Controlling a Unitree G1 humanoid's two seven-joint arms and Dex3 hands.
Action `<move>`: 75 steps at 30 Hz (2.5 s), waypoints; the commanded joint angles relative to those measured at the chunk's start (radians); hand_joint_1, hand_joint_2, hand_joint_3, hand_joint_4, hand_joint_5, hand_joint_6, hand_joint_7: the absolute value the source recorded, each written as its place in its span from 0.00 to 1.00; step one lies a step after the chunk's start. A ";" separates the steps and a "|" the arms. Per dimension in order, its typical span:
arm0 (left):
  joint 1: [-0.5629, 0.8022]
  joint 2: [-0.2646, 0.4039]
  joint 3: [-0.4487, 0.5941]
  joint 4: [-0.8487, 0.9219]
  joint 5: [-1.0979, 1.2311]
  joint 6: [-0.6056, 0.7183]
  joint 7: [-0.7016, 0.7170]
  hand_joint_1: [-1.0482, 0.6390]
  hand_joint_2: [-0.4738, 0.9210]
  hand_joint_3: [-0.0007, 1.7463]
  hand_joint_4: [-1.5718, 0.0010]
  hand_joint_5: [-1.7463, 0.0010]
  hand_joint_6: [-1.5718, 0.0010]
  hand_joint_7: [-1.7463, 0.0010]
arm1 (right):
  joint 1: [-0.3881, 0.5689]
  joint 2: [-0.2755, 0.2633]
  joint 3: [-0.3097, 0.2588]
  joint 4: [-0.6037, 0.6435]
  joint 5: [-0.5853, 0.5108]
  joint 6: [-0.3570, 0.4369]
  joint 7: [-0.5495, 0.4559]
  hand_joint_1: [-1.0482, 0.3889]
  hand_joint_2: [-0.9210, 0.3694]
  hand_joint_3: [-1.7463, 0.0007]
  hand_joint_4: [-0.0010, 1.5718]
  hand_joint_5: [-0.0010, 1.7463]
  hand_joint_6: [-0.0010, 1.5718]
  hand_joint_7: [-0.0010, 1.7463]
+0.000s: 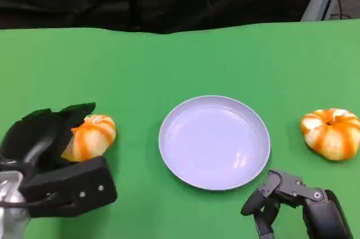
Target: Grasp the bread from the table and place it into the plate.
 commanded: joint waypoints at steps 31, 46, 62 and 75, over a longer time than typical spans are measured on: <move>-0.313 -0.022 -0.216 0.600 -0.036 -0.257 0.326 0.54 1.00 0.09 0.46 0.00 0.60 0.01 | 0.006 -0.002 0.000 -0.010 0.006 0.009 -0.005 0.73 0.50 0.21 0.54 0.95 0.54 0.73; -0.281 -0.032 -0.196 0.350 -0.033 -0.333 0.396 0.55 0.58 0.75 0.44 0.00 0.54 0.02 | 0.009 -0.005 0.002 -0.010 0.012 0.010 0.000 0.74 0.50 0.21 0.54 0.95 0.54 0.73; -0.386 -0.165 -0.254 0.418 -0.018 -0.382 0.385 0.54 0.55 0.76 0.43 0.00 0.53 0.03 | 0.006 0.002 0.003 0.000 -0.011 0.006 -0.018 0.73 0.51 0.20 0.55 0.94 0.55 0.73; -0.517 -0.328 -0.336 0.576 -0.029 -0.277 0.220 0.50 0.79 0.35 0.55 0.11 0.46 0.51 | 0.018 0.009 0.012 -0.008 -0.028 0.001 -0.025 0.71 0.50 0.21 0.53 0.95 0.55 0.72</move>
